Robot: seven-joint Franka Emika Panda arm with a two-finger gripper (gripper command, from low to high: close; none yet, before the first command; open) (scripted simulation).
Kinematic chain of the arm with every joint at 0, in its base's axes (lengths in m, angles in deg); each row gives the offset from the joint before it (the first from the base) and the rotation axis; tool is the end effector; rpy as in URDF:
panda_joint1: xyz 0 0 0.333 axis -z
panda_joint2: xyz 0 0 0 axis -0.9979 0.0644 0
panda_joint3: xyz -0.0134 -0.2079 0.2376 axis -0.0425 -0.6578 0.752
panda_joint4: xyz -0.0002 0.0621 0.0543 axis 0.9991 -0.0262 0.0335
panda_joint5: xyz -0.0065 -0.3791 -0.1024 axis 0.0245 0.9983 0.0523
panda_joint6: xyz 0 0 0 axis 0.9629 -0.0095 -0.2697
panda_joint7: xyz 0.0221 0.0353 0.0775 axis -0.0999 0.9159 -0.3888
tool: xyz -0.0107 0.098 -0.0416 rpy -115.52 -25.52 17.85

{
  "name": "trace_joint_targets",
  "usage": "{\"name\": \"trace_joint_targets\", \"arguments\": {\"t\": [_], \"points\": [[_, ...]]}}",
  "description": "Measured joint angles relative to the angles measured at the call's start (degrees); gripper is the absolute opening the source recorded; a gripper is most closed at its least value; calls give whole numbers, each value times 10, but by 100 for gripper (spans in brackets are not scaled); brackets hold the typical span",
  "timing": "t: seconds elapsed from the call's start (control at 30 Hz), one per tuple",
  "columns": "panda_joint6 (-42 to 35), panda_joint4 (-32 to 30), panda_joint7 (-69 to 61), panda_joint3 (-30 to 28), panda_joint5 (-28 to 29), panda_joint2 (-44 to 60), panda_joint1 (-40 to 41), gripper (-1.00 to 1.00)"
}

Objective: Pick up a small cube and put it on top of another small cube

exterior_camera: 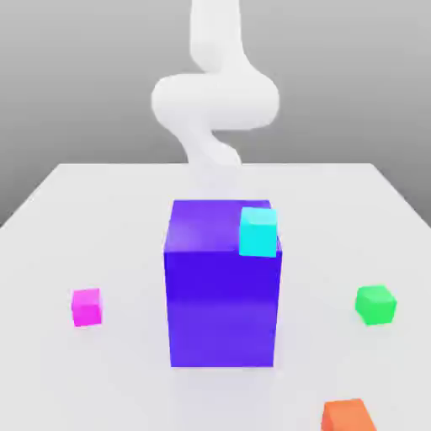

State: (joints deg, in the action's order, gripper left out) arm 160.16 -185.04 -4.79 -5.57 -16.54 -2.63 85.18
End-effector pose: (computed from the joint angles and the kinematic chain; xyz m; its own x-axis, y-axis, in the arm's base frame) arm 0.3611 -0.0168 0.6880 0.5410 -0.6617 0.5191 -0.4771 -0.7498 -0.4585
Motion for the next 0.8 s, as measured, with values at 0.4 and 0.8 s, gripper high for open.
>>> {"name": "trace_joint_targets", "arguments": {"t": [0.4,0.8], "points": [[69,-70,-272,-136,45,89,-51,0],[137,-139,-546,-277,79,173,-94,0]]}}
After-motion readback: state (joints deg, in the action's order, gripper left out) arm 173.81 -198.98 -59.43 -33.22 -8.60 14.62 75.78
